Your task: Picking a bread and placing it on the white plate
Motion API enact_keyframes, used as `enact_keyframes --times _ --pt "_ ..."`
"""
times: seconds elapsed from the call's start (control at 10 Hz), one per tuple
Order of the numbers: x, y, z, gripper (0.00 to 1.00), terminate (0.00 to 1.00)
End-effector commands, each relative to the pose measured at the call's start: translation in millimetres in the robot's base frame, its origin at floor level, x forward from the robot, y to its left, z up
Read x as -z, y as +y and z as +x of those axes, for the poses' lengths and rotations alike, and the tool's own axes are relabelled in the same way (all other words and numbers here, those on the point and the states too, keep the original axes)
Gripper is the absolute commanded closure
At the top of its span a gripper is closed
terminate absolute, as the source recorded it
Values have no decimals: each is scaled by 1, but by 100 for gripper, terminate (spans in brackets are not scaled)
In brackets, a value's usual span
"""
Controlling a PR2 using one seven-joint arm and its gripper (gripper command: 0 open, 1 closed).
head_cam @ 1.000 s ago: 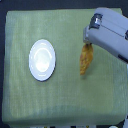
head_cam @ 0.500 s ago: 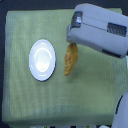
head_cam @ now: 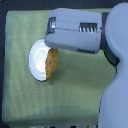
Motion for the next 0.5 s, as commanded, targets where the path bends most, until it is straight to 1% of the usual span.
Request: enact_keyframes --times 0.0,0.1,0.2,0.4 --pt "27 53 -12 100 0" --pt "32 58 -13 100 0" --pt "35 60 -7 100 0" --pt "34 58 13 100 0"
